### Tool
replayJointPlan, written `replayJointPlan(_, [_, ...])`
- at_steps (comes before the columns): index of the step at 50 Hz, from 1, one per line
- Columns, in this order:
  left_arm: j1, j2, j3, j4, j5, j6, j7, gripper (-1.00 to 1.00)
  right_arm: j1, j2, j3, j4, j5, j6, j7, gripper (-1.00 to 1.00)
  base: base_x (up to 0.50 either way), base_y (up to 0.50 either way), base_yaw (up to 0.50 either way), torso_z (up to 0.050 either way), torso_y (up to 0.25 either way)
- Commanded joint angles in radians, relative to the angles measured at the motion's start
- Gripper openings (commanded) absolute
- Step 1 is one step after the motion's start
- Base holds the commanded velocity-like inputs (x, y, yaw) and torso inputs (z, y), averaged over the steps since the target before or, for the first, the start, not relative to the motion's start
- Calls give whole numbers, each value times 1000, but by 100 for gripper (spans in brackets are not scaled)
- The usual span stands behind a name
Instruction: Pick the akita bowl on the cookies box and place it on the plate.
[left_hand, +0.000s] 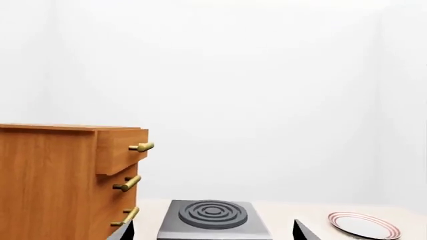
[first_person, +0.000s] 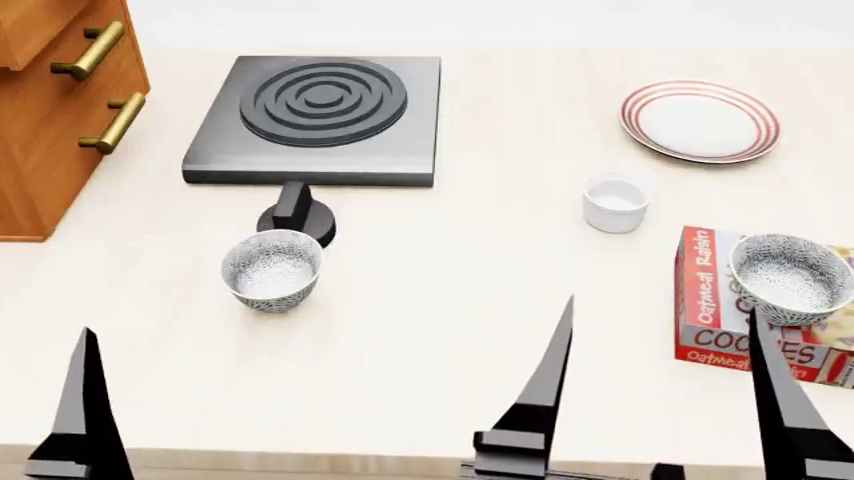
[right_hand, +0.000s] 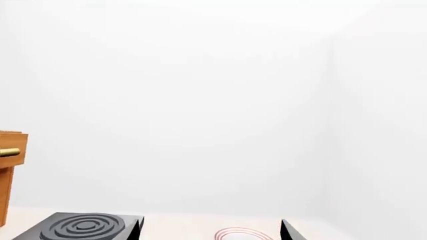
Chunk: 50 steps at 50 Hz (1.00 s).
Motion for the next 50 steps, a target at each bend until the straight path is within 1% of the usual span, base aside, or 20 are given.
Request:
replayJointPlan(1, [-3,-15,-14,71,-36,-35,-18,100,21,18,-16,-58,-17,70,18,100,0,0,0,0,0])
replayJointPlan(3, [1,-15,-16,70,-37,-16,-17,100,21,18,-17,-59,-12,73,19,100,0,0,0,0,0])
replayJointPlan(9, [-2,-21,-16,82,-48,-26,-25,100,22,26,-23,-76,-13,75,22,100,152,0,0,0,0])
replayJointPlan(35, [-4,-48,-5,120,-75,-43,-48,100,16,43,-11,-71,21,63,44,100,341,0,0,0,0])
replayJointPlan(50, [-1,-68,10,104,-83,-21,-67,100,16,53,-8,-74,34,65,56,100,349,0,0,0,0])
